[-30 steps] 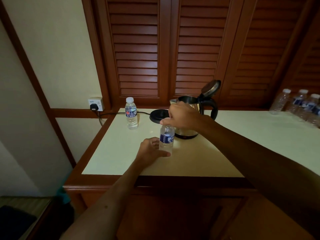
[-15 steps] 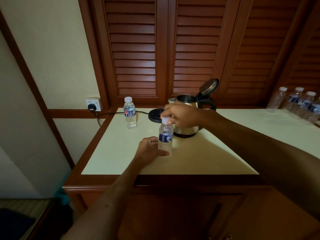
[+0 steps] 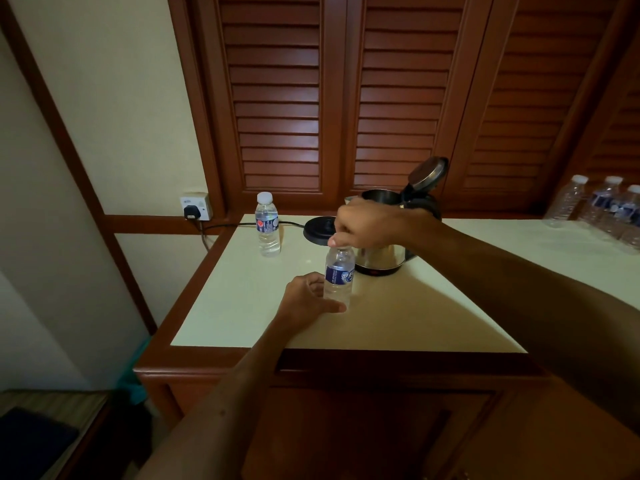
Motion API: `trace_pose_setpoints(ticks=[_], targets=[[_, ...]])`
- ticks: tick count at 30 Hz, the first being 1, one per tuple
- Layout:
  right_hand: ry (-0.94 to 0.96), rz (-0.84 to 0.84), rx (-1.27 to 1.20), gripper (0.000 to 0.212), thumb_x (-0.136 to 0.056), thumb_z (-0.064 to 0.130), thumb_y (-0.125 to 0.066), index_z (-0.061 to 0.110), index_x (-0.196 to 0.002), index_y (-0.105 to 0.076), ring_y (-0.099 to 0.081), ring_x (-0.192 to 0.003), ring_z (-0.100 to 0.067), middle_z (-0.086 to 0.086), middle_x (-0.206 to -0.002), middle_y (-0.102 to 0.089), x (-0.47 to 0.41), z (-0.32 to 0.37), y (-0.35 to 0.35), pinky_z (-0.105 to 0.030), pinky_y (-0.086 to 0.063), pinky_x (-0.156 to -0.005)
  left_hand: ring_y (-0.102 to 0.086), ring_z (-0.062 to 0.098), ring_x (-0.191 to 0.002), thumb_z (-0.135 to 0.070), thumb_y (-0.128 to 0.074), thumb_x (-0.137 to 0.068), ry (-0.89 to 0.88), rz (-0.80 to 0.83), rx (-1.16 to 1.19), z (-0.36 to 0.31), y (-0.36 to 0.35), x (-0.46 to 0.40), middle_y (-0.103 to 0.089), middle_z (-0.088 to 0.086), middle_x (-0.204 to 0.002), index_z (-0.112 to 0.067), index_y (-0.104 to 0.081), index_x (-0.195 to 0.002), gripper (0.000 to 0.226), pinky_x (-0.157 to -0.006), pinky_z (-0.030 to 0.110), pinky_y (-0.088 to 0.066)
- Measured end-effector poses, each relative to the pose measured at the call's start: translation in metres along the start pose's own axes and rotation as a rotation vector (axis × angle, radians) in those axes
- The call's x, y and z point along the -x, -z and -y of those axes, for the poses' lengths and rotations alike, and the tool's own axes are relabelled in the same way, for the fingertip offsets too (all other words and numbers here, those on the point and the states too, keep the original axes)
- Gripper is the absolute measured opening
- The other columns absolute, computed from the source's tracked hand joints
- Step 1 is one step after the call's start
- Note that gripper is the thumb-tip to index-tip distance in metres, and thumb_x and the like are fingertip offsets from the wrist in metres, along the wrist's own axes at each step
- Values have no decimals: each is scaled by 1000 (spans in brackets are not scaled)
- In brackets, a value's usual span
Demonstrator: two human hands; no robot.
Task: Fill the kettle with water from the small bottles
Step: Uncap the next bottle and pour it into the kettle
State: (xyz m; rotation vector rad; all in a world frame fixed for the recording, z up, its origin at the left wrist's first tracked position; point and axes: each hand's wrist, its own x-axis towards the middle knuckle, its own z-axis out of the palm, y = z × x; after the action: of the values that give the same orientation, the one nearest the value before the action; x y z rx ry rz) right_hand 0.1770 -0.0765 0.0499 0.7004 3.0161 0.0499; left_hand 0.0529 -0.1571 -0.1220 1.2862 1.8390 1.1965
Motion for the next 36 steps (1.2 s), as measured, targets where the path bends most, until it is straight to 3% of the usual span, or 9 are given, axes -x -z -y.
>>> trace_pose_setpoints(ticks=[3,7,11,17,19,22,27,33,36], targets=[[39,16,-56,26,-94,35,-57,20,-73,-61,-57,-69,-16,2,-68,-59,0,-6,0,-35,-46,-64,-70,17,-100,-22,-92,-62,-4,3,-5,0,1,0,-72,2,-113,-12,-66,-118,62,-95,34,-55],[139,3,-73,8,-90,20,-60,18,-89,-68,-57,-85,-15,-1,-89,-67,0,-9,1,-36,-46,-77,-70,17,-100,-21,-92,-62,-5,1,-2,1,2,-1,-73,2,-112,-12,-67,-117,61,-96,37,-55],[176,-94,-136,34,-88,6,-62,16,-120,-66,-53,-112,-9,0,-125,-63,5,-17,-3,-31,-40,-97,-70,15,-101,-21,-92,-63,-17,6,-4,2,2,-1,-73,1,-113,-12,-66,-119,62,-96,34,-54],[29,-434,-463,37,-88,15,-67,14,-124,-62,-59,-98,-7,6,-110,-63,22,-40,-27,-23,-48,-85,-69,15,-101,-20,-91,-65,-34,-20,-3,1,-1,2,-71,-2,-114,-13,-64,-118,60,-92,25,-53],[-29,-404,-461,29,-87,23,-69,12,-114,-66,-62,-89,-13,-2,-100,-67,28,-54,-54,-31,-53,-79,-69,15,-101,-18,-91,-65,-44,-32,18,2,-2,3,-72,1,-115,-13,-65,-119,61,-93,28,-55],[-84,-211,-487,11,-89,24,-65,15,-95,-66,-61,-79,-11,0,-85,-65,43,-65,-97,-28,-48,-72,-68,17,-106,-18,-90,-67,-63,-44,18,2,-3,5,-70,2,-119,-16,-59,-127,68,-94,31,-55],[-133,-73,-367,28,-89,31,-65,13,-110,-68,-50,-78,0,5,-96,-59,56,-80,-148,-16,-34,-66,-65,12,-107,-20,-89,-69,-47,-12,96,-8,-4,10,-67,-6,-121,-39,-34,-142,93,-95,36,-55],[-110,-107,-367,54,-90,47,-60,19,-135,-51,-46,-124,-17,1,-138,-51,71,-101,-163,-27,-35,-96,-69,16,-106,-12,-88,-71,-88,-57,254,-13,-8,19,-72,1,-116,-36,-36,-142,91,-92,43,-57],[-143,-145,-330,55,-91,51,-55,23,-138,-49,-42,-129,-17,3,-143,-48,91,-125,-170,-32,-32,-103,-69,18,-107,-7,-85,-73,-82,-89,308,-16,-11,22,-72,2,-118,-34,-38,-141,87,-93,45,-56]])
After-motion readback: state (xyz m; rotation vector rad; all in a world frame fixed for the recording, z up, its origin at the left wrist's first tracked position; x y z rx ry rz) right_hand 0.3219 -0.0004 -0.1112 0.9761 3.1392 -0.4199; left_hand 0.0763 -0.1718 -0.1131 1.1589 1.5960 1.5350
